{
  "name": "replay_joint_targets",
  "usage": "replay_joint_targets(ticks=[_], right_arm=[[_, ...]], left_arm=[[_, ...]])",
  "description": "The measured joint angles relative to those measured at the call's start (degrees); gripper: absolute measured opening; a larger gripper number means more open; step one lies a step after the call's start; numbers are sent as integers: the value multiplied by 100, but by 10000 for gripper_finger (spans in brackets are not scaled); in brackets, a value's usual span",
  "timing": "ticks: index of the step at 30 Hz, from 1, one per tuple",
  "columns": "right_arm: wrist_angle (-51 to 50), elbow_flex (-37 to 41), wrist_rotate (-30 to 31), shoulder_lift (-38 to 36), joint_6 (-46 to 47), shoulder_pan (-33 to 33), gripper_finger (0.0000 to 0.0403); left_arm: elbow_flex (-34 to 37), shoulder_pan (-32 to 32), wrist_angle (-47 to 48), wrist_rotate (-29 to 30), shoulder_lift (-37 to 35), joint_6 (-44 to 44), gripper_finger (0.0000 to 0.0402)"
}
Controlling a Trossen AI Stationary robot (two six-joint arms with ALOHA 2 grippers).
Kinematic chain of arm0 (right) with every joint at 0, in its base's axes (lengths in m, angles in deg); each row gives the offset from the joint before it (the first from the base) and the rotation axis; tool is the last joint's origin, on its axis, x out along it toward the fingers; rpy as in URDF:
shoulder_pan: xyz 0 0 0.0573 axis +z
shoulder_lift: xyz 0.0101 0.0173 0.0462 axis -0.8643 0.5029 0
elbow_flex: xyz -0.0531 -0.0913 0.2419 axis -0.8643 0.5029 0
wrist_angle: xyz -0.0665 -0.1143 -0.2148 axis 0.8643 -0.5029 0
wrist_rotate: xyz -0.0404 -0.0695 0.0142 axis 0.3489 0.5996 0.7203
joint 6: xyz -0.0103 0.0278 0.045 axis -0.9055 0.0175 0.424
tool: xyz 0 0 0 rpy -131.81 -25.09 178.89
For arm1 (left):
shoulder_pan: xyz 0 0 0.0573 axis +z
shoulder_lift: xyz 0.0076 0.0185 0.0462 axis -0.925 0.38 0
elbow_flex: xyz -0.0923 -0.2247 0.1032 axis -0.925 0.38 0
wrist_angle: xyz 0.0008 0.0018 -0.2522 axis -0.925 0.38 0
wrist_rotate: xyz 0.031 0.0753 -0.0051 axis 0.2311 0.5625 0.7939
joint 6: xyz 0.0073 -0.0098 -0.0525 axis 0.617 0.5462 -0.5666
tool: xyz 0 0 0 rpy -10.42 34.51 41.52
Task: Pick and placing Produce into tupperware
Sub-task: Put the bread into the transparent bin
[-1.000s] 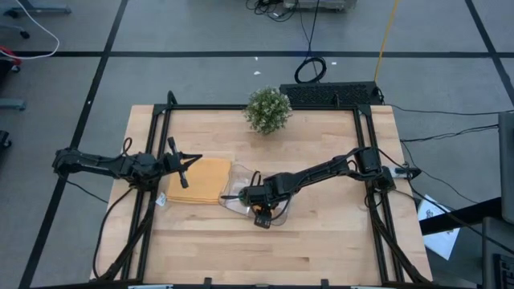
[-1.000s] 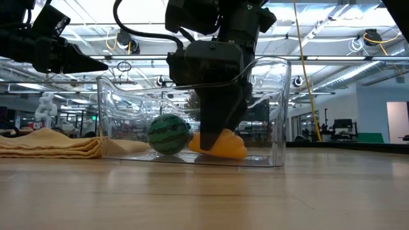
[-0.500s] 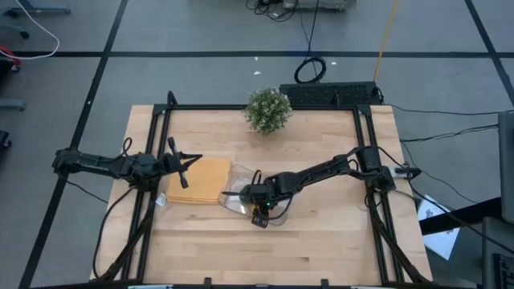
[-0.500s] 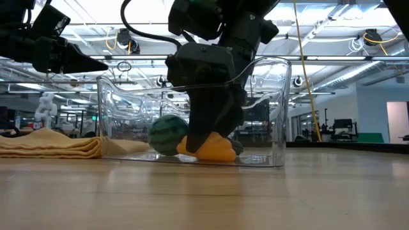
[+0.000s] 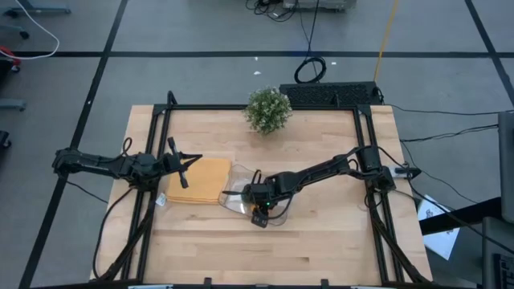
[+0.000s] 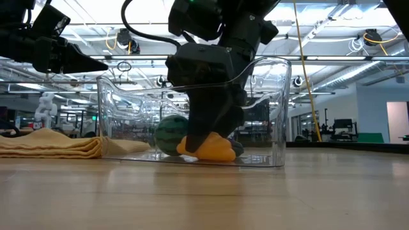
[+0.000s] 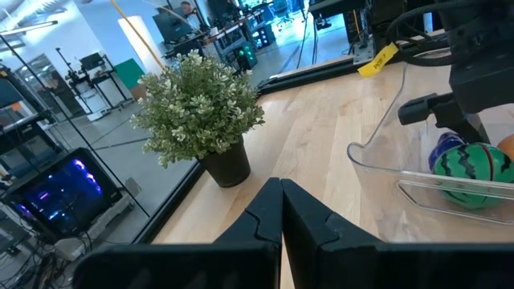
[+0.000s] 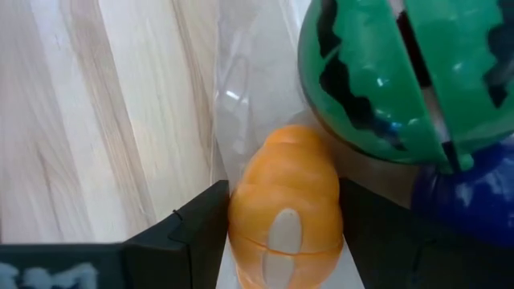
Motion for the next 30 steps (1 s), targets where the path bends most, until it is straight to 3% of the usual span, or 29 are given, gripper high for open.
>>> replay_joint_targets(ticks=[10,30], right_arm=[[-9,4,-40,7,180,-29,239],[-160,33,198,-261,97,-18,238]], left_arm=[[0,0,2,0,-1,-2,3],[0,-1,13,0,0,-4,3]])
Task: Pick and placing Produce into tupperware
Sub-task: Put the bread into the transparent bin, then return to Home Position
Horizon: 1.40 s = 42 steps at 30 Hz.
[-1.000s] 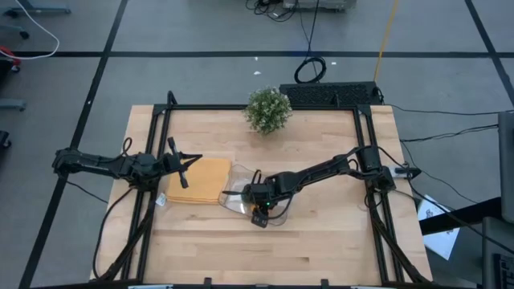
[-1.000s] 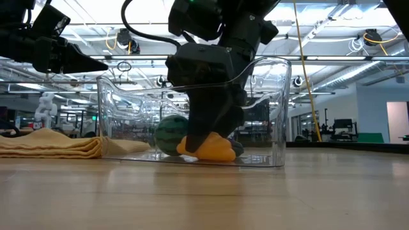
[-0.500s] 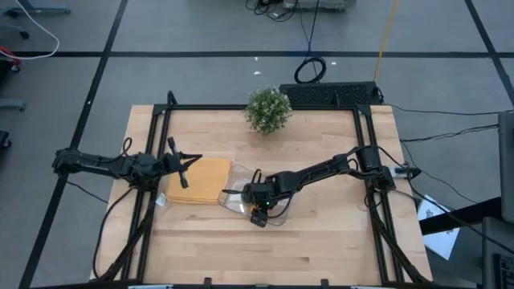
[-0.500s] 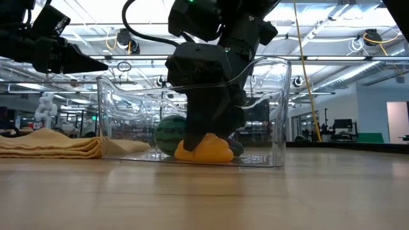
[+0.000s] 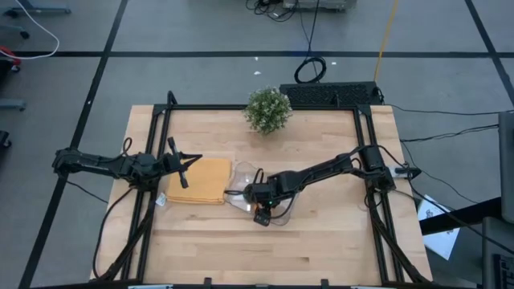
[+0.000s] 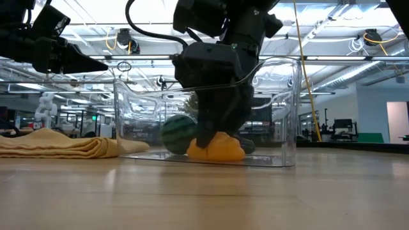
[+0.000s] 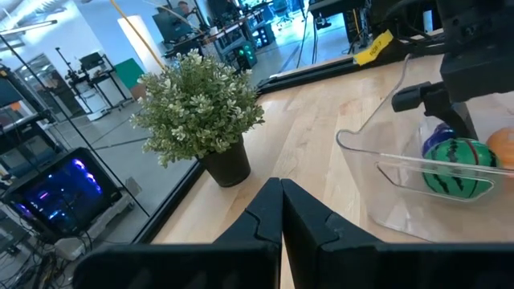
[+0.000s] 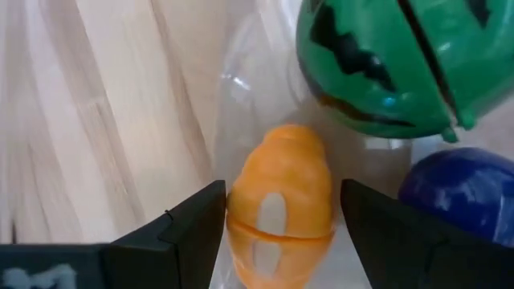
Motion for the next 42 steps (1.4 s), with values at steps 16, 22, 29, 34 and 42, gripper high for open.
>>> replay_joint_targets(ticks=[16,22,29,34,42], right_arm=[[-84,-9,129,-23,-38,0,238],[-69,-13,129,-28,-42,0,238],[-64,-21,132,-34,-42,0,238],[-167,-161,129,-37,-66,-2,238],[-837,-647,119,-41,-196,-8,238]], left_arm=[[0,-1,4,0,-2,-2,3],[0,-1,4,0,-2,-2,3],[0,0,7,0,-2,-2,3],[0,-1,8,0,-1,-2,3],[0,0,14,0,-2,-1,3]])
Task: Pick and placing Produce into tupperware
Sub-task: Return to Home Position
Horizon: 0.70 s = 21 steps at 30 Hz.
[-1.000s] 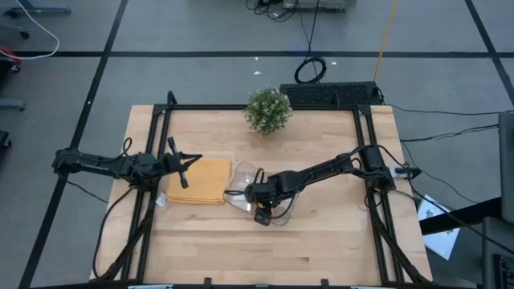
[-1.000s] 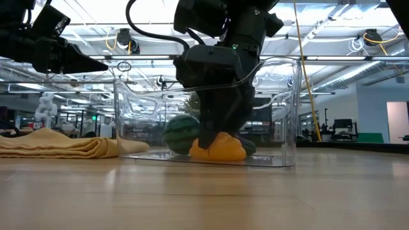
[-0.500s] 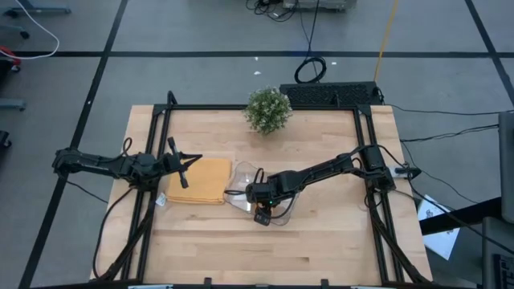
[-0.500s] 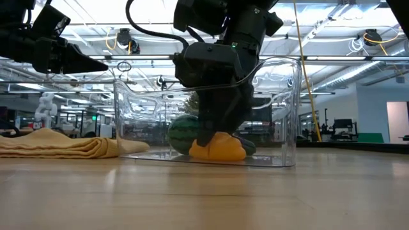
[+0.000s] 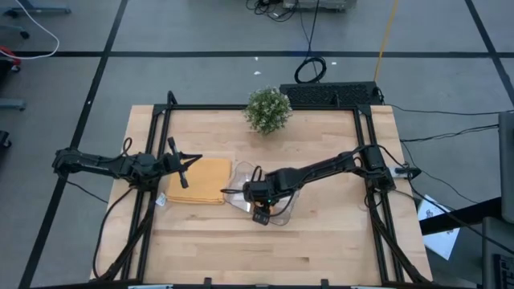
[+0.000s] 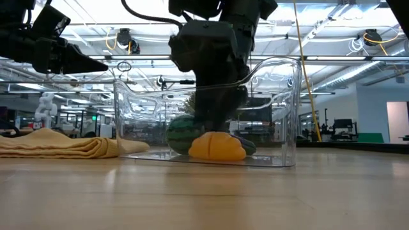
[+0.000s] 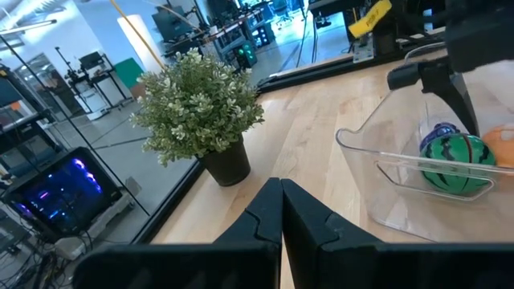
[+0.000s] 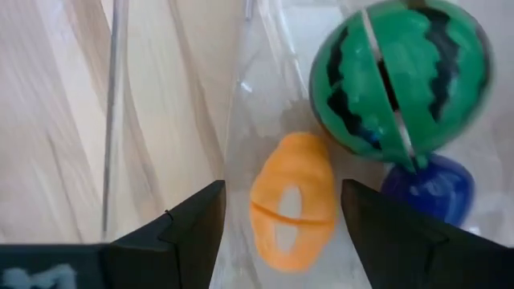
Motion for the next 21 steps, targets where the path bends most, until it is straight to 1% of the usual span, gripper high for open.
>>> replay_joint_targets(ticks=[5,8,10,18,19,21], right_arm=[[-347,-327,-5,-2,-186,-5,233],[-355,-450,-7,-2,-390,-5,207],[-376,-536,-7,-2,-519,-5,179],[-777,-825,-37,-2,-860,-120,35],[-827,-829,-60,-2,-888,-140,20],[-865,-829,-164,-2,-924,-179,5]], left_arm=[[0,0,30,0,0,-1,3],[0,0,45,0,0,0,3],[0,0,66,1,2,0,3],[0,0,64,2,0,0,3],[0,-1,64,2,0,1,3],[0,0,64,2,1,1,3]])
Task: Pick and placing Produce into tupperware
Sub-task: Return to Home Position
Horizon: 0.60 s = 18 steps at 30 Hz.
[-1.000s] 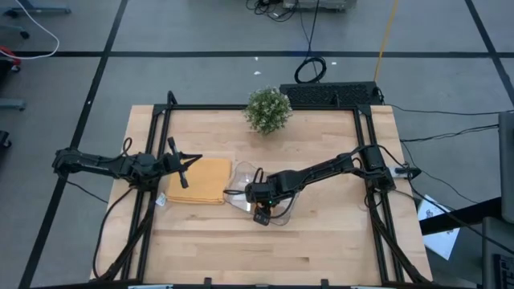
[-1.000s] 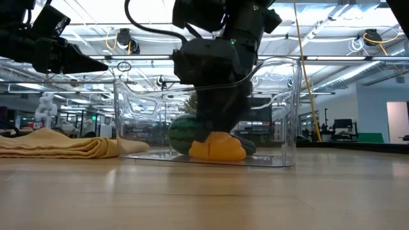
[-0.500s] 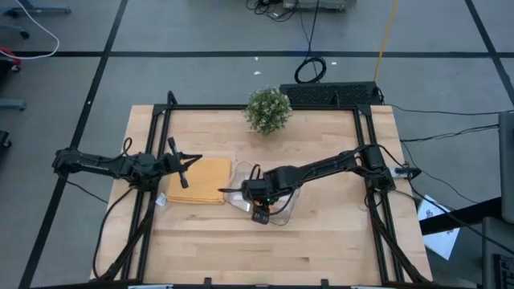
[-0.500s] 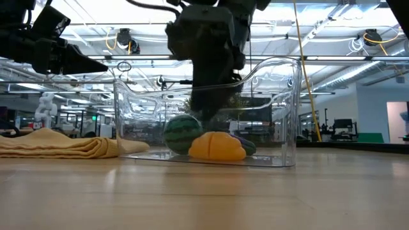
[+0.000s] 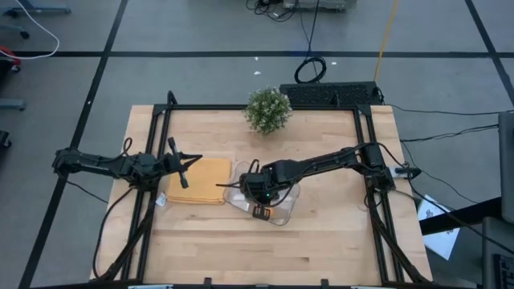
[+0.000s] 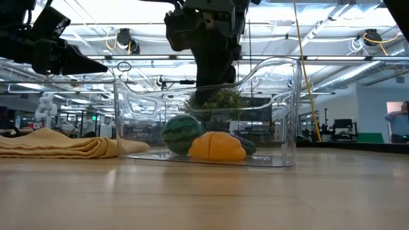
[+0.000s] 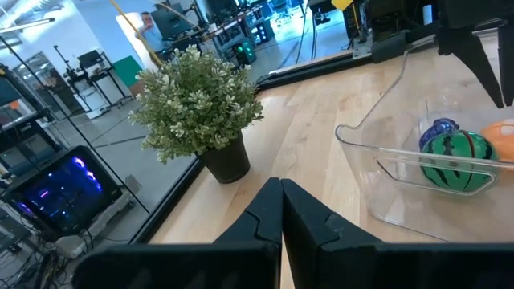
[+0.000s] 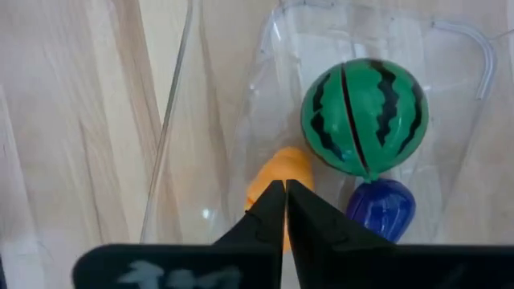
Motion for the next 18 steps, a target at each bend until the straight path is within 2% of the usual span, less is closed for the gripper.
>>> replay_joint_targets(ticks=[18], right_arm=[[28,0,-25,0,44,-46,1]], left_arm=[[0,1,11,0,-1,0,3]])
